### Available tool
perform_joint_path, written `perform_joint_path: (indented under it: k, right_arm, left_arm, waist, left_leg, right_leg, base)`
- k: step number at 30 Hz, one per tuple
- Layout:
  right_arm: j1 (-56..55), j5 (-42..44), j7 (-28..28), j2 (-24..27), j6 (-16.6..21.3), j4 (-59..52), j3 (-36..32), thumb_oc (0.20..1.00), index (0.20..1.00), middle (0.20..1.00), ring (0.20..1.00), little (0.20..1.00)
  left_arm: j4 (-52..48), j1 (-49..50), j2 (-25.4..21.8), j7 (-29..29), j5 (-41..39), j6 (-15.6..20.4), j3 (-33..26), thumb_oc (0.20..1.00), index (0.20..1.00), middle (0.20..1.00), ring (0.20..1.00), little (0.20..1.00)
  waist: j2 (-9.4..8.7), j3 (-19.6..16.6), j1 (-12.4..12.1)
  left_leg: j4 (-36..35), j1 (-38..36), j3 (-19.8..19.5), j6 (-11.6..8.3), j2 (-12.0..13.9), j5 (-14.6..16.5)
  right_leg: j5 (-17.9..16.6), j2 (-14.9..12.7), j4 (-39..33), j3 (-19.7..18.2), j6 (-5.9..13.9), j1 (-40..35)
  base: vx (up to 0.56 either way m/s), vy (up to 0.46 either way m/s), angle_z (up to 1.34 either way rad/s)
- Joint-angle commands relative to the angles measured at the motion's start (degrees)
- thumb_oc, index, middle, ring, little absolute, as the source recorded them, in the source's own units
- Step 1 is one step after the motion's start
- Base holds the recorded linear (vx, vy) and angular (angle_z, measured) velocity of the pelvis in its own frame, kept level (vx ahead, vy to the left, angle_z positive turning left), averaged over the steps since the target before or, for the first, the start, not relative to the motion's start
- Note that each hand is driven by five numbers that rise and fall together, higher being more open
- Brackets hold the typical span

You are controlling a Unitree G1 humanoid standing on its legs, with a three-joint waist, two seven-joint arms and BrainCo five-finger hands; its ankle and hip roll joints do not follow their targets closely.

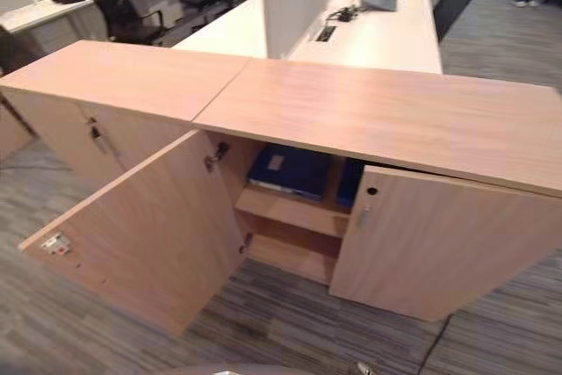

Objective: Put the empty folder in the office cabinet

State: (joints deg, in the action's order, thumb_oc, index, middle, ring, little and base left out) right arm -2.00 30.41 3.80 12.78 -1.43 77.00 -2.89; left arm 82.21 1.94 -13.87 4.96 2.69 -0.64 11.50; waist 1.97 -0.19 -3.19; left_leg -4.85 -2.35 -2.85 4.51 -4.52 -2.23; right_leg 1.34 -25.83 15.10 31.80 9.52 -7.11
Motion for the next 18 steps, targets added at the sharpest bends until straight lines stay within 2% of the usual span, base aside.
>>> perform_joint_path:
  k: [1, 2, 3, 6, 8, 11, 14, 15, 16, 17, 18]
  right_arm:
    - [2.0, 1.9, -0.1, -2.8, 0.3, 2.2, -1.3, 1.0, 1.0, 1.0, 1.0, 1.0]
    - [2.4, 2.2, 0.0, -2.8, 0.4, 2.4, -0.7, 1.0, 1.0, 1.0, 1.0, 1.0]
    - [2.7, 2.3, -0.1, -2.9, 0.5, 2.4, 0.0, 1.0, 1.0, 1.0, 1.0, 1.0]
    - [3.2, 1.6, 0.0, -3.1, 0.6, 2.7, 1.1, 1.0, 1.0, 1.0, 1.0, 1.0]
    - [3.6, 0.0, 0.0, -3.5, 0.4, 3.0, 2.8, 1.0, 1.0, 1.0, 1.0, 1.0]
    - [3.7, -0.5, -0.2, -4.1, 0.6, 2.0, 3.9, 1.0, 1.0, 1.0, 1.0, 1.0]
    - [3.4, -0.4, 0.1, -4.1, 1.0, 1.2, 4.7, 1.0, 1.0, 1.0, 1.0, 1.0]
    - [2.8, 0.1, -0.8, -3.2, 1.4, -0.2, 3.6, 1.0, 1.0, 1.0, 1.0, 1.0]
    - [2.8, 0.1, -0.8, -3.2, 1.4, -0.2, 3.7, 1.0, 1.0, 1.0, 1.0, 1.0]
    - [2.5, 0.1, -0.4, -1.8, 2.1, -0.4, 2.8, 1.0, 1.0, 1.0, 1.0, 1.0]
    - [2.4, -0.1, 0.4, -0.8, 2.6, -0.6, 2.1, 1.0, 1.0, 1.0, 1.0, 1.0]
  left_arm:
    - [3.2, -2.2, 0.6, 0.6, -1.4, 0.8, -1.3, 1.0, 1.0, 1.0, 1.0, 1.0]
    - [3.0, -2.6, 0.4, 0.7, -1.7, 1.0, -0.9, 1.0, 1.0, 1.0, 1.0, 1.0]
    - [3.0, -3.0, 0.2, 0.7, -2.2, 1.2, -0.7, 1.0, 1.0, 1.0, 1.0, 1.0]
    - [3.5, -3.0, 0.7, 0.3, -3.3, 1.3, -1.2, 1.0, 1.0, 1.0, 1.0, 1.0]
    - [3.0, -3.2, 1.6, 0.4, -8.5, 1.4, -4.3, 1.0, 1.0, 1.0, 1.0, 1.0]
    - [2.0, -4.0, 2.3, -0.1, -14.5, 1.8, -7.0, 1.0, 1.0, 1.0, 1.0, 1.0]
    - [1.1, -4.3, 1.2, 1.7, -18.8, 2.4, -9.8, 1.0, 1.0, 1.0, 1.0, 1.0]
    - [-0.8, -0.9, -3.2, -1.4, -19.3, 2.3, -13.0, 1.0, 1.0, 1.0, 1.0, 1.0]
    - [-0.8, -0.8, -3.2, -1.4, -19.3, 2.3, -13.1, 1.0, 1.0, 1.0, 1.0, 1.0]
    - [-3.6, -2.2, -7.6, 1.6, -22.1, 4.3, -15.3, 1.0, 1.0, 1.0, 1.0, 1.0]
    - [-10.7, -1.7, -8.5, 2.0, -25.0, 5.4, -15.6, 1.0, 1.0, 1.0, 1.0, 1.0]
  waist:
    - [0.27, 1.5, 1.5]
    - [0.28, 1.9, 2.1]
    - [-0.11, 2.3, 2.4]
    - [-1.25, 1.9, 2.1]
    - [-1.89, 1.5, 1.8]
    - [-2.85, 1.2, 1.5]
    - [-3.51, 1.3, 1.1]
    - [-3.05, 2.0, 0.1]
    - [-3.09, 1.8, 0.3]
    - [-3.18, 3.9, -0.1]
    - [-2.73, 6.1, -0.3]
  left_leg:
    - [-0.2, 2.7, 0.3, -4.74, 1.1, 2.5]
    - [-0.2, 2.6, -0.8, -4.78, 1.1, 2.0]
    - [-0.2, 2.4, -1.3, -4.92, 1.1, 1.8]
    - [-0.2, 2.5, -3.0, -5.62, 0.7, 2.0]
    - [-0.2, 2.7, -3.2, -7.05, 2.4, 1.5]
    - [-0.2, 3.2, -3.8, -7.84, 3.8, 1.3]
    - [-0.2, 2.8, -4.1, -8.43, 5.4, 1.2]
    - [0.0, 2.7, -3.9, -8.75, 5.9, 0.8]
    - [-0.1, 2.9, -4.0, -8.7, 5.8, 0.6]
    - [7.1, 6.3, -2.6, -10.22, 7.0, 2.0]
    - [13.7, 9.9, -0.4, -11.24, 7.9, 3.1]
  right_leg:
    - [-0.7, 5.2, -5.5, -11.5, -0.01, 5.7]
    - [1.0, 7.9, -4.8, -15.3, -0.32, 7.1]
    - [2.0, 9.9, -5.5, -17.1, -0.57, 7.3]
    - [2.0, 11.6, -9.0, -15.1, -0.56, 5.1]
    - [2.1, 14.6, -11.3, -14.2, -1.41, 4.6]
    - [1.9, 16.8, -14.1, -12.7, -2.02, 3.8]
    - [1.9, 18.6, -16.1, -11.8, -2.48, 2.6]
    - [2.3, 18.9, -16.3, -11.3, -2.68, 2.2]
    - [2.1, 18.8, -16.4, -11.2, -2.64, 2.4]
    - [2.9, 18.7, -15.7, -10.4, -3.41, 2.2]
    - [3.4, 18.9, -15.0, -9.7, -4.32, 2.4]
  base:
    - [0.03, -0.049, 0.64]
    - [0.04, -0.04, 0.95]
    - [0.06, -0.088, 1.21]
    - [0.06, -0.143, 0.75]
    - [0.06, -0.273, 0.46]
    - [0.03, -0.241, 0.07]
    - [0.03, -0.204, 0.18]
    - [0.0, -0.107, 0.18]
    - [-0.1, -0.16, 0.17]
    - [-0.21, -0.187, 0.16]
    - [-0.21, -0.187, 0.22]
